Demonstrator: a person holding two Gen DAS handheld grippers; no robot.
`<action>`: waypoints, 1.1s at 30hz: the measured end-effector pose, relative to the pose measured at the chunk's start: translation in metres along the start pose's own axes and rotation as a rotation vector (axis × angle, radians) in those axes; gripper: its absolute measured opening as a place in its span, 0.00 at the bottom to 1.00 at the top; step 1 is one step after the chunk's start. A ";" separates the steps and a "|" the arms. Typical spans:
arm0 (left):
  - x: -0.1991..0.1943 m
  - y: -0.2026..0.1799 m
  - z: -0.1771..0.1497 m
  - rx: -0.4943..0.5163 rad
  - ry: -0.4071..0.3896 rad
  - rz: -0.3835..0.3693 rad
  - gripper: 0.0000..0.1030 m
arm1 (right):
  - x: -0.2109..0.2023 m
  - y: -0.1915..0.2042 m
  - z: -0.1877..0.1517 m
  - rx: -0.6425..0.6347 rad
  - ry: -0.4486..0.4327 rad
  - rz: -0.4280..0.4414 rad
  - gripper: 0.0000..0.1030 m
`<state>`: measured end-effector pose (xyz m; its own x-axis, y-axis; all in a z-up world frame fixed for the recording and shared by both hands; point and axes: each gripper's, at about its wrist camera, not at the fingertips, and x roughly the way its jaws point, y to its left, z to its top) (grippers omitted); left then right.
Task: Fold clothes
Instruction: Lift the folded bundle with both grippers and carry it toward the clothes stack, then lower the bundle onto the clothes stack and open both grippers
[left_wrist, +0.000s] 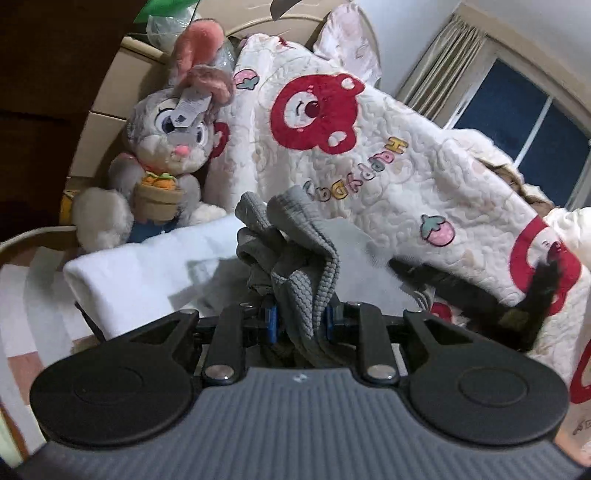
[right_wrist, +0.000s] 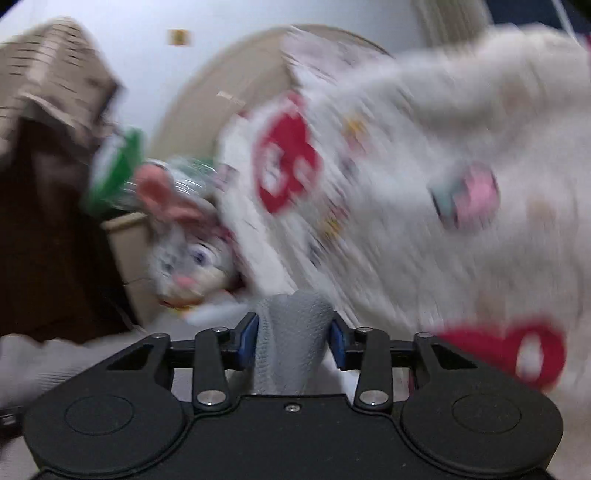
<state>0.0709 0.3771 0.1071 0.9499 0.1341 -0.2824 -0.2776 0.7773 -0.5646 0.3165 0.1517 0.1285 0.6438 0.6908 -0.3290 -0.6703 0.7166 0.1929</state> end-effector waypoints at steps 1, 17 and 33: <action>-0.002 -0.001 0.000 0.010 -0.007 0.001 0.21 | 0.003 -0.009 -0.011 0.060 -0.008 0.003 0.53; -0.018 -0.031 -0.012 0.128 0.002 0.130 0.28 | 0.007 -0.023 -0.001 0.191 -0.035 0.087 0.62; -0.026 -0.041 -0.007 0.259 0.030 0.113 0.28 | -0.028 0.028 -0.015 -0.246 -0.001 0.211 0.68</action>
<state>0.0562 0.3374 0.1320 0.9093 0.2137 -0.3570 -0.3318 0.8902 -0.3122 0.2740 0.1506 0.1295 0.4812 0.8220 -0.3045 -0.8582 0.5126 0.0278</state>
